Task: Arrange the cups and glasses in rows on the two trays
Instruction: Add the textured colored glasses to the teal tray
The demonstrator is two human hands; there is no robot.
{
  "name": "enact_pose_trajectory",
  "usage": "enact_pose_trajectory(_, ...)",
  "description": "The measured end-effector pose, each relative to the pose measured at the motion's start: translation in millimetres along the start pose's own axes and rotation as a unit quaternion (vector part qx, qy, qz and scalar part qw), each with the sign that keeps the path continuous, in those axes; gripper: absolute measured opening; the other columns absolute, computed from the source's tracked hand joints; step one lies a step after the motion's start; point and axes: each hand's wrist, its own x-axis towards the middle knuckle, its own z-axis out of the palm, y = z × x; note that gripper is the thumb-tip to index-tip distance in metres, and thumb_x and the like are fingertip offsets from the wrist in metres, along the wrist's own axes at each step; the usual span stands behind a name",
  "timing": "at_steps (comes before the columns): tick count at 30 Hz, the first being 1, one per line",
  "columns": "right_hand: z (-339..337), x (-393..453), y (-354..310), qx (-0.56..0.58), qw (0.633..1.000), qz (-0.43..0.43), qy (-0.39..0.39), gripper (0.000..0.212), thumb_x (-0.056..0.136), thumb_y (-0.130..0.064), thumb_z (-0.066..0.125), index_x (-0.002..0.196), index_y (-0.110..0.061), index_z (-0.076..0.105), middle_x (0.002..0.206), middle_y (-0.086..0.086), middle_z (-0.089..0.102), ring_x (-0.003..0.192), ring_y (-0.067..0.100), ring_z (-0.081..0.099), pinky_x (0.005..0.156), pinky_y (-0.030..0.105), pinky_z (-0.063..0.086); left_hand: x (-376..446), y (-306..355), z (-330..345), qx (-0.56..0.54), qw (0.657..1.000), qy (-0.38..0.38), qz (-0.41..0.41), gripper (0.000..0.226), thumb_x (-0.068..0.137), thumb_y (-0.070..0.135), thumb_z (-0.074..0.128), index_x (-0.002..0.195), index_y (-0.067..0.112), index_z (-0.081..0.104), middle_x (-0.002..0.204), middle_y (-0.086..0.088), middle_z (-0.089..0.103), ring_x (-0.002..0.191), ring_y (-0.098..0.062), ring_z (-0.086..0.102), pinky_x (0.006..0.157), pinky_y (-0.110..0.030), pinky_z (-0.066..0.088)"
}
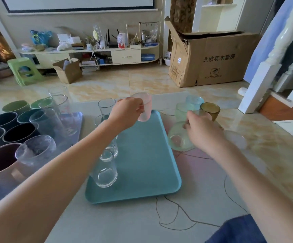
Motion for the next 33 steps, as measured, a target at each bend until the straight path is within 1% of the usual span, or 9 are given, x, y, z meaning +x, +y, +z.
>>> enact_pose_trajectory(3, 11, 11, -22, -0.011, 1.000, -0.026, -0.004, 0.010, 0.093, -0.008, 0.040, 0.092, -0.015, 0.032, 0.062, -0.002, 0.037, 0.071, 0.026, 0.044, 0.062, 0.033, 0.030, 24, -26, -1, 0.020, 0.999, -0.011, -0.036, 0.018, 0.092, 0.024, 0.052, 0.100, 0.015, 0.066, 0.104, -0.013, 0.067, 0.102, -0.037, 0.055, 0.072, -0.032, 0.041)
enact_pose_trajectory(5, 22, 16, -28, 0.011, 0.999, -0.023, -0.034, 0.010, 0.093, -0.008, 0.039, 0.090, -0.013, 0.032, 0.064, 0.000, 0.040, 0.072, 0.027, 0.047, 0.058, 0.033, 0.031, 37, -42, 2, 0.028, 0.998, -0.030, -0.042, 0.017, 0.090, 0.024, 0.054, 0.096, 0.017, 0.068, 0.102, -0.011, 0.068, 0.105, -0.036, 0.054, 0.081, -0.035, 0.046)
enact_pose_trajectory(7, 32, 18, -31, 0.024, 0.997, -0.014, -0.070, 0.007, 0.093, -0.009, 0.038, 0.090, -0.013, 0.033, 0.073, 0.004, 0.046, 0.074, 0.027, 0.048, 0.055, 0.034, 0.032, 47, -54, 7, 0.033, 0.997, -0.049, -0.041, 0.014, 0.088, 0.025, 0.057, 0.093, 0.020, 0.069, 0.100, -0.008, 0.070, 0.108, -0.035, 0.052, 0.087, -0.035, 0.044)
enact_pose_trajectory(10, 42, 17, -37, 0.040, 0.995, -0.017, -0.092, 0.004, 0.094, -0.011, 0.038, 0.091, -0.012, 0.035, 0.081, 0.007, 0.053, 0.073, 0.028, 0.053, 0.048, 0.032, 0.029, 55, -63, 17, 0.056, 0.995, -0.071, -0.039, 0.017, 0.088, 0.028, 0.061, 0.098, 0.020, 0.071, 0.104, -0.004, 0.069, 0.113, -0.031, 0.049, 0.082, -0.028, 0.034)
enact_pose_trajectory(15, 50, 15, -44, 0.059, 0.991, -0.031, -0.112, 0.004, 0.095, -0.014, 0.036, 0.094, -0.011, 0.039, 0.076, 0.006, 0.056, 0.077, 0.031, 0.059, 0.060, 0.035, 0.040, 59, -75, 38, 0.052, 0.992, -0.103, -0.055, 0.018, 0.088, 0.031, 0.061, 0.100, 0.021, 0.071, 0.112, -0.001, 0.066, 0.117, -0.026, 0.047, 0.078, -0.026, 0.034)
enact_pose_trajectory(20, 58, 14, -46, 0.030, 0.990, -0.046, -0.132, 0.009, 0.093, -0.010, 0.040, 0.089, -0.013, 0.032, 0.067, -0.001, 0.035, 0.073, 0.031, 0.044, 0.047, 0.031, 0.025, 65, -84, 43, 0.067, 0.988, -0.136, -0.041, 0.016, 0.089, 0.028, 0.059, 0.097, 0.020, 0.071, 0.109, -0.003, 0.067, 0.121, -0.026, 0.046, 0.106, -0.031, 0.031)
enact_pose_trajectory(24, 61, 14, -49, 0.038, 0.988, -0.043, -0.145, 0.005, 0.095, -0.012, 0.038, 0.091, -0.012, 0.035, 0.070, -0.001, 0.037, 0.074, 0.030, 0.045, 0.057, 0.034, 0.031, 66, -90, 39, 0.076, 0.982, -0.169, -0.029, 0.015, 0.086, 0.031, 0.063, 0.095, 0.023, 0.071, 0.106, -0.006, 0.067, 0.108, -0.029, 0.052, 0.093, -0.035, 0.045)
enact_pose_trajectory(29, 61, 11, -51, 0.052, 0.985, -0.032, -0.159, 0.010, 0.096, -0.016, 0.036, 0.102, -0.011, 0.043, 0.088, 0.006, 0.051, 0.077, 0.030, 0.052, 0.064, 0.033, 0.036, 61, -92, 36, 0.103, 0.979, -0.175, 0.003, 0.015, 0.088, 0.025, 0.061, 0.097, 0.019, 0.072, 0.104, -0.003, 0.068, 0.109, -0.024, 0.054, 0.114, -0.035, 0.023)
enact_pose_trajectory(33, 62, 10, -54, 0.083, 0.982, -0.024, -0.166, 0.013, 0.095, -0.019, 0.034, 0.101, -0.012, 0.044, 0.093, 0.010, 0.062, 0.083, 0.031, 0.065, 0.069, 0.036, 0.048, 56, -93, 32, 0.081, 0.983, -0.164, -0.002, 0.021, 0.089, 0.022, 0.061, 0.107, 0.016, 0.069, 0.112, -0.006, 0.067, 0.114, -0.026, 0.055, 0.110, -0.042, 0.035)
